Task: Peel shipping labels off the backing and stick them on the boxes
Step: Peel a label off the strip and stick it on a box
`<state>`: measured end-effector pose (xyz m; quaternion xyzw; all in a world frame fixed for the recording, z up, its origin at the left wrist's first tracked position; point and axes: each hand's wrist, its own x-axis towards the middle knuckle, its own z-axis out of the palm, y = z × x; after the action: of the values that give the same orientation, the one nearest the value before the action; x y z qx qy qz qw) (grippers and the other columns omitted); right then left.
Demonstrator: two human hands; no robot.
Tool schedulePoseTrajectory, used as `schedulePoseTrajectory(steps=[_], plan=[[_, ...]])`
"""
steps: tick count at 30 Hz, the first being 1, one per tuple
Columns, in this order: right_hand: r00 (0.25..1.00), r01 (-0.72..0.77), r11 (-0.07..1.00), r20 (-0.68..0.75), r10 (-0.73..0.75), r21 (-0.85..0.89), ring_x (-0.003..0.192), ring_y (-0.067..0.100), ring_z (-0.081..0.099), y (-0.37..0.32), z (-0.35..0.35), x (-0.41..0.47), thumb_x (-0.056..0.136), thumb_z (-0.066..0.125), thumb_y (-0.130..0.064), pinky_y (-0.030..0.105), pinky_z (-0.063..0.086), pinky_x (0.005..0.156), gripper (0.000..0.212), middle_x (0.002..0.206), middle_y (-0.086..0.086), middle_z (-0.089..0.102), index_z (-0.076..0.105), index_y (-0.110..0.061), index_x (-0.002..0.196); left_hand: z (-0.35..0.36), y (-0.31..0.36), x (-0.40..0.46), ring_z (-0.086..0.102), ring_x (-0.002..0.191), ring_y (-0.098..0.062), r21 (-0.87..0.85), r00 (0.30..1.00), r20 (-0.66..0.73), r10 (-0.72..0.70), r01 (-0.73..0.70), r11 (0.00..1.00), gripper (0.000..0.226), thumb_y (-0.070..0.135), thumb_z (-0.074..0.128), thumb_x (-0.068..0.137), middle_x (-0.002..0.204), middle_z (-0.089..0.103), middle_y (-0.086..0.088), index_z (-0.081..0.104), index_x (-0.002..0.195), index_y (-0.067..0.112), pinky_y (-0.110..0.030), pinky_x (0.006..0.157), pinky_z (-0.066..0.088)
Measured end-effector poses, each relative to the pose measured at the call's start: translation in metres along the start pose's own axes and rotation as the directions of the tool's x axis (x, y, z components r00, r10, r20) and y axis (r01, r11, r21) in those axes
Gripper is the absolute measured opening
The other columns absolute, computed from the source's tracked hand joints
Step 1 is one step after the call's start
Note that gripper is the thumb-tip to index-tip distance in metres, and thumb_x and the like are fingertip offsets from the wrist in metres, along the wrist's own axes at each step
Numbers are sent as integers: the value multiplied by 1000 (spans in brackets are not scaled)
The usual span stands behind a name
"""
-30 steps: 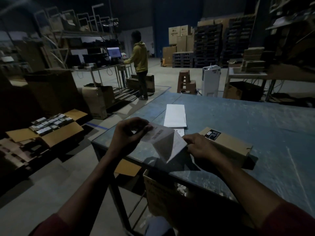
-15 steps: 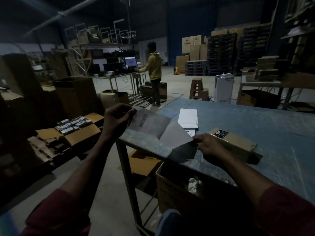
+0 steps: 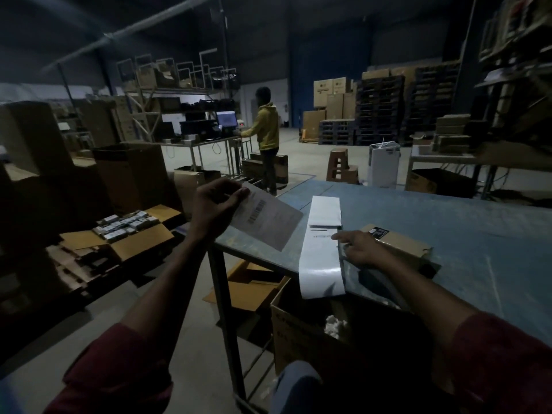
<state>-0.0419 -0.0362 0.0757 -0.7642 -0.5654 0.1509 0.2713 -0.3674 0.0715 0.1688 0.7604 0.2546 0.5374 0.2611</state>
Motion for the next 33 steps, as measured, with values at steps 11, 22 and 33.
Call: schedulePoseTrajectory(steps=[11, 22, 33], plan=[[983, 127, 816, -182, -27, 564, 77, 15, 76, -30, -71, -85, 98, 70, -27, 23, 57, 62, 17, 90, 2, 80, 81, -15, 95, 144, 49, 15, 70, 76, -1, -152, 875, 483, 45, 33, 988, 2, 15, 75, 94, 88, 74, 5, 75, 94, 13, -17, 64, 52], [942, -89, 861, -238, 235, 500, 77, 22, 78, 55, -134, -94, 95, 74, -18, 26, 60, 59, 9, 87, 6, 81, 80, -11, 95, 269, 45, 50, 71, 98, 0, -211, 709, 696, 114, 50, 976, 31, 26, 78, 92, 109, 77, 11, 75, 122, 21, -21, 75, 58], [782, -144, 586, -271, 561, 797, 91, 39, 78, 121, -150, -98, 89, 80, -10, 50, 64, 81, 22, 95, 19, 80, 76, 2, 107, 318, -5, 68, 33, 152, -22, 228, 378, 914, -146, -183, 956, 102, 18, 90, 79, 166, 34, -2, 29, 162, 18, -31, 118, 33]])
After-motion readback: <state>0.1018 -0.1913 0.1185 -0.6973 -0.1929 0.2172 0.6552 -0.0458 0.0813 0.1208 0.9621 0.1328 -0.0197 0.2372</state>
